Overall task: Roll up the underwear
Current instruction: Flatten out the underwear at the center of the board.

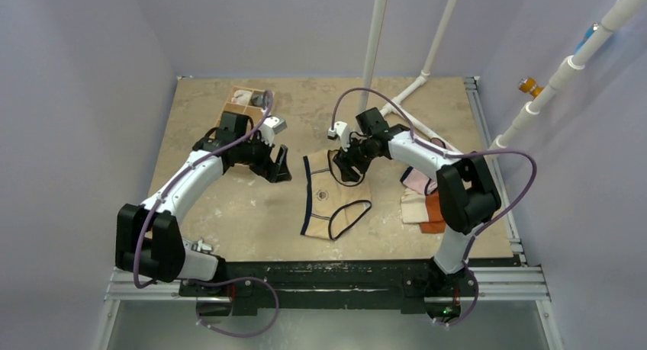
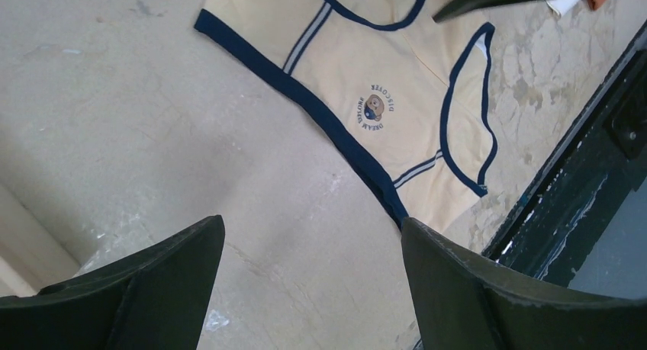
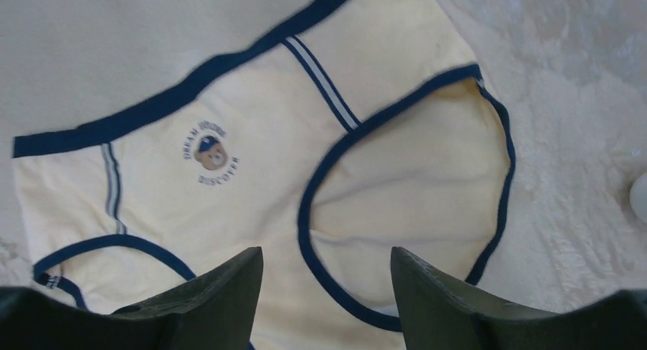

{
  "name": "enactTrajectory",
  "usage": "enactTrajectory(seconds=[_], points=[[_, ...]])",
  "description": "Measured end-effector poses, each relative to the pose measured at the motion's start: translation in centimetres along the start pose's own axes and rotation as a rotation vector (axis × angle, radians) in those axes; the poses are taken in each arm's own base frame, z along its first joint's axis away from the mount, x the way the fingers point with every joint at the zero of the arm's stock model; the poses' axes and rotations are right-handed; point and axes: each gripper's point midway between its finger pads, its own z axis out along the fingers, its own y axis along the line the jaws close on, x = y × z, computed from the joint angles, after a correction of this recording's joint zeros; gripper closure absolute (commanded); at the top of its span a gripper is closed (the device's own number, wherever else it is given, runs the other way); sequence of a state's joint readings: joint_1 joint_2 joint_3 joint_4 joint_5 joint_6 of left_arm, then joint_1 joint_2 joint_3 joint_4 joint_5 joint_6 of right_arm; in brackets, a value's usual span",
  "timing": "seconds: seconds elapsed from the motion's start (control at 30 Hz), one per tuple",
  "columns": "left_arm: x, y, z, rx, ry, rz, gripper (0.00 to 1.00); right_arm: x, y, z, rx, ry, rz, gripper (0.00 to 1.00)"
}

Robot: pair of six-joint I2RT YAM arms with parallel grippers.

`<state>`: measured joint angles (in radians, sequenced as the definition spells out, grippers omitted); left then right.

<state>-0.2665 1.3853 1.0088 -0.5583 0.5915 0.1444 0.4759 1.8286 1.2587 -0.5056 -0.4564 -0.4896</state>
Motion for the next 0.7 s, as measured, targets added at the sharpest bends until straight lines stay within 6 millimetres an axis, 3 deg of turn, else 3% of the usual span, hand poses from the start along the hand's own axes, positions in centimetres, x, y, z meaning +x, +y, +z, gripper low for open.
enactTrajectory(seconds=[0.1,0.27,0.5,0.7], points=[[-0.7,1.2,-0.7,-0.017,-0.027,-0.061,0.14,-2.1,2.2,-0.4,-0.014,-0.032,-0.075,0.37],[-1.7,3.2,-1.9,-0.056,-0.068,-0.14,0.14,-3.0,7.5,2.0,-0.114,-0.007,-0.196,0.39],[-2.1,5.3,-3.3,-0.105,-0.104,-0.213,0.14,-0.2,12.6,6.0,-0.231,0.11,-0.281,0.4],[-2.1,6.1,-3.9,-0.127,-0.113,-0.24,0.14,1.4,14.6,5.8,-0.255,0.133,-0.349,0.4]])
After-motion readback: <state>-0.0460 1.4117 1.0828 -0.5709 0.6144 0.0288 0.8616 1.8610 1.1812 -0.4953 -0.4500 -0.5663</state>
